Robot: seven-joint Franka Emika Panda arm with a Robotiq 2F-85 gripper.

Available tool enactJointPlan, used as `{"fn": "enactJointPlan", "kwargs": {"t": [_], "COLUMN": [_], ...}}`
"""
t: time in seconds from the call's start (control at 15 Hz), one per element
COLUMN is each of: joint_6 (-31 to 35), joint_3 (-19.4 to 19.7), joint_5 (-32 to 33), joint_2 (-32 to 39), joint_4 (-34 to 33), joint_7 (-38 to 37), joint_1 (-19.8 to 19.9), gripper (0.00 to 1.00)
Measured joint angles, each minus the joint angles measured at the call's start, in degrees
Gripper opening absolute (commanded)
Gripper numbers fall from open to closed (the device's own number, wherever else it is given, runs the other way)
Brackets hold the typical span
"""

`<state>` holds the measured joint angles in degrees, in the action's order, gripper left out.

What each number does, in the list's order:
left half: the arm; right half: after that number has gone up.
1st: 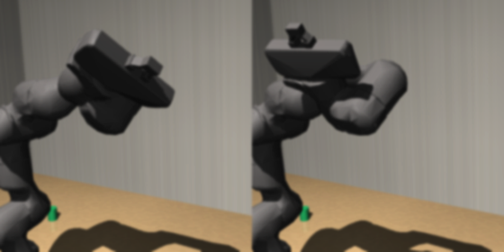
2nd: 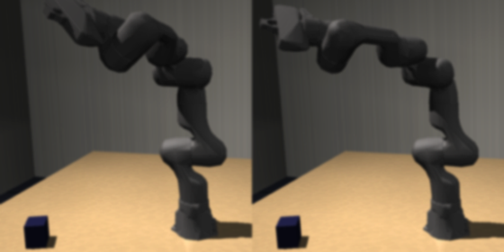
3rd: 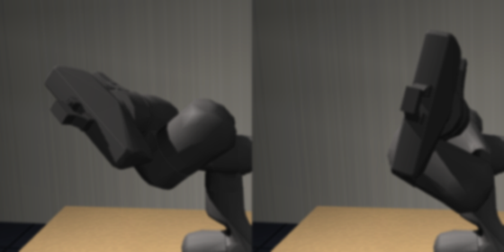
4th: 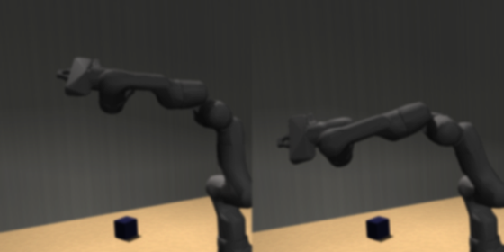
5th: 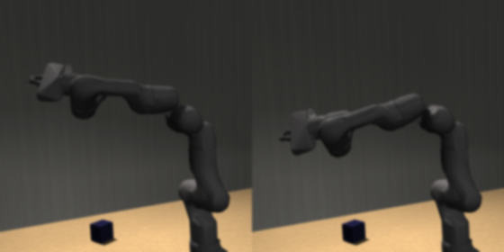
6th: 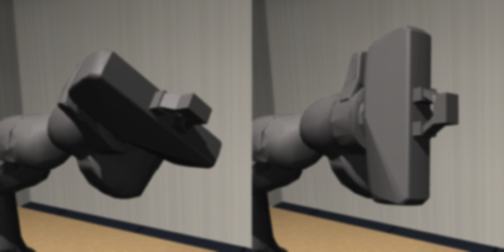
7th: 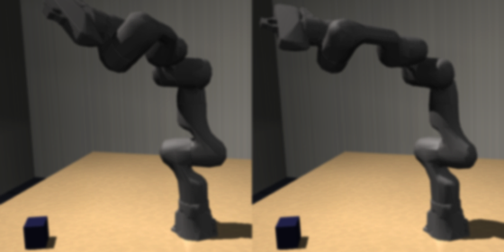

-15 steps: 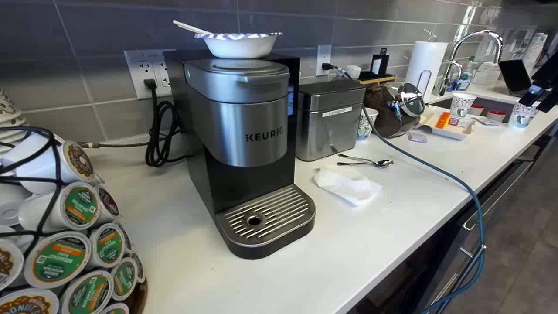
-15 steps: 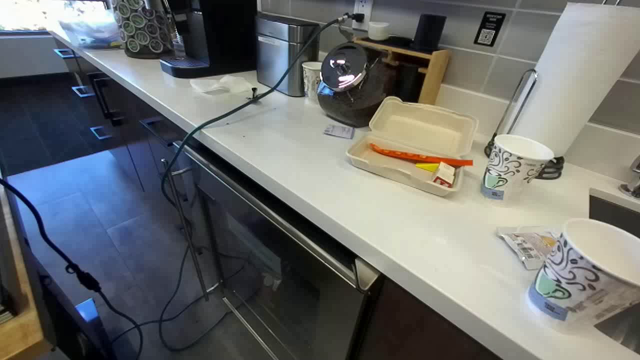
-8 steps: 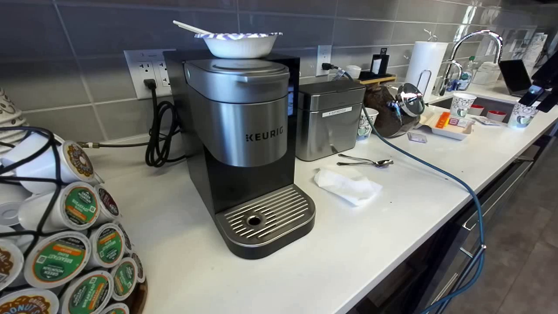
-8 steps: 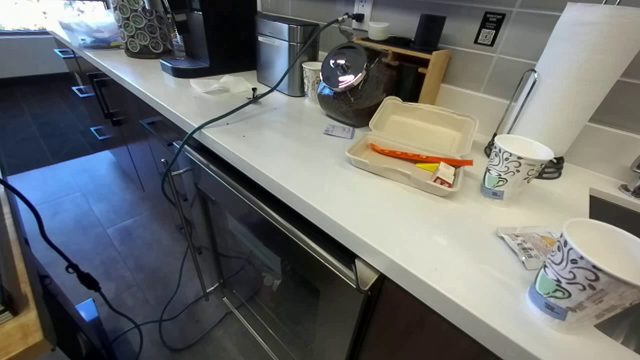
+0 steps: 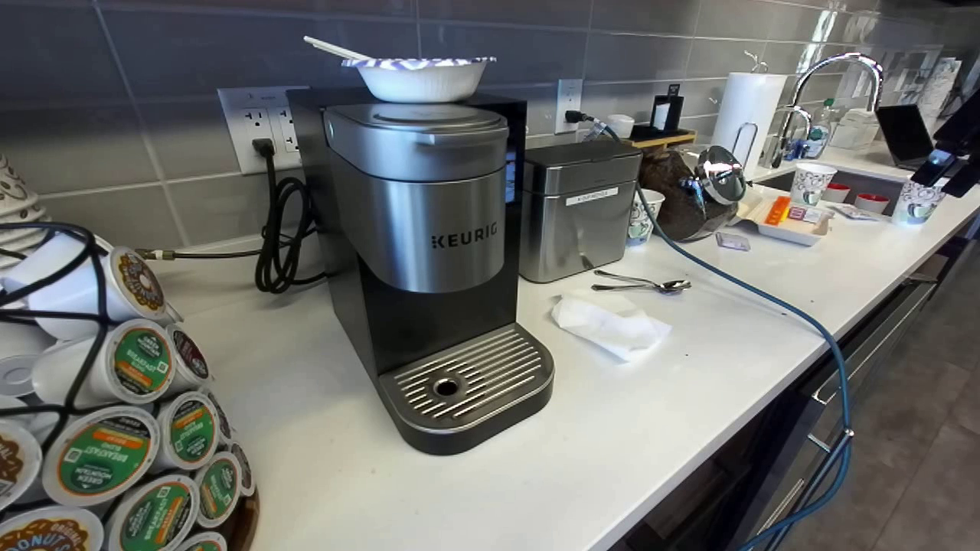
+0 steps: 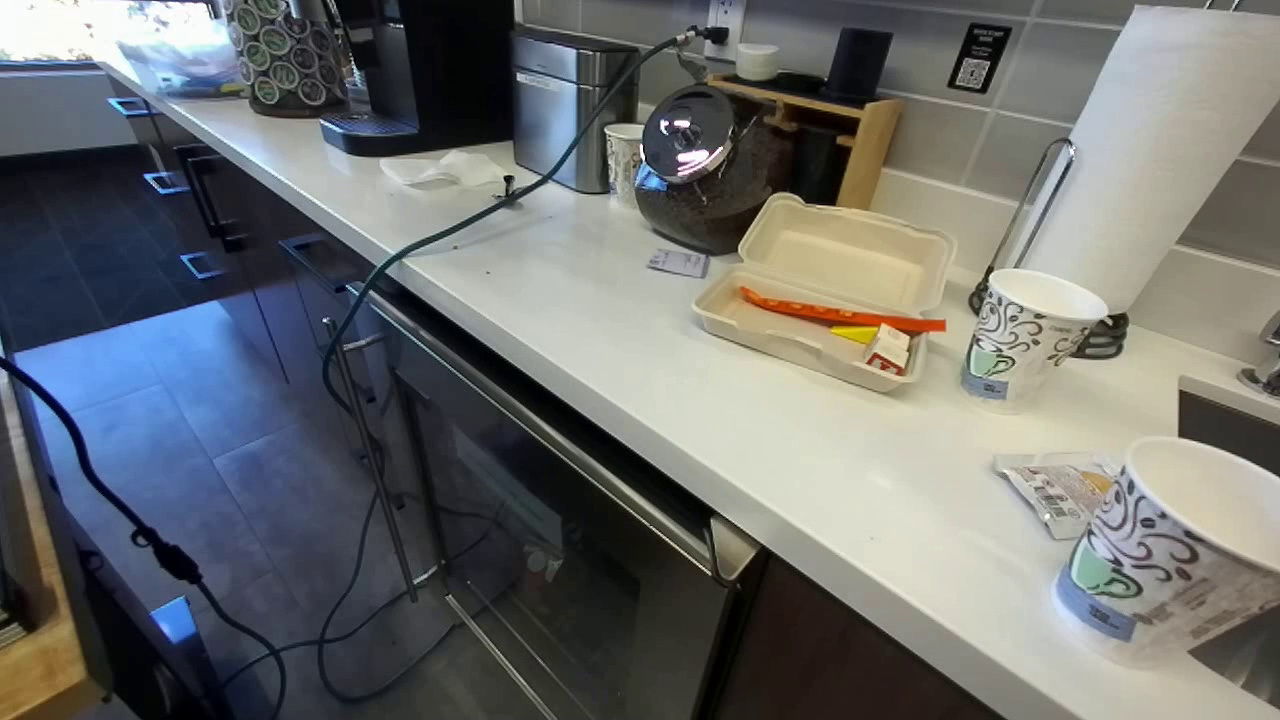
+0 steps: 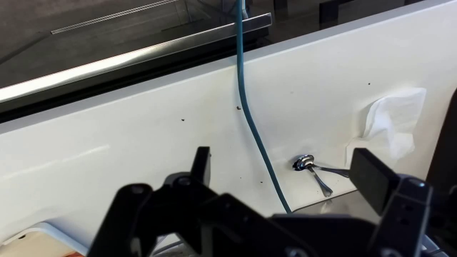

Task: Move the Foam food container to the left

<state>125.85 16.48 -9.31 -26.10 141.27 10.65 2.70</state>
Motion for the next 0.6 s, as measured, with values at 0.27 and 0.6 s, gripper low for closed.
{"fn": "enactJointPlan", "kwargs": {"t": [0.27, 0.6], "joint_6": [3.64, 5.58], "joint_3": [-2.41, -2.94], "joint_5": [2.77, 17.86], "joint_2": [0.87, 7.67], "joint_4": [0.00, -4.39], "joint_7": [-4.75, -7.26], "joint_1": [3.63, 12.58], "gripper": [1.00, 1.00]}}
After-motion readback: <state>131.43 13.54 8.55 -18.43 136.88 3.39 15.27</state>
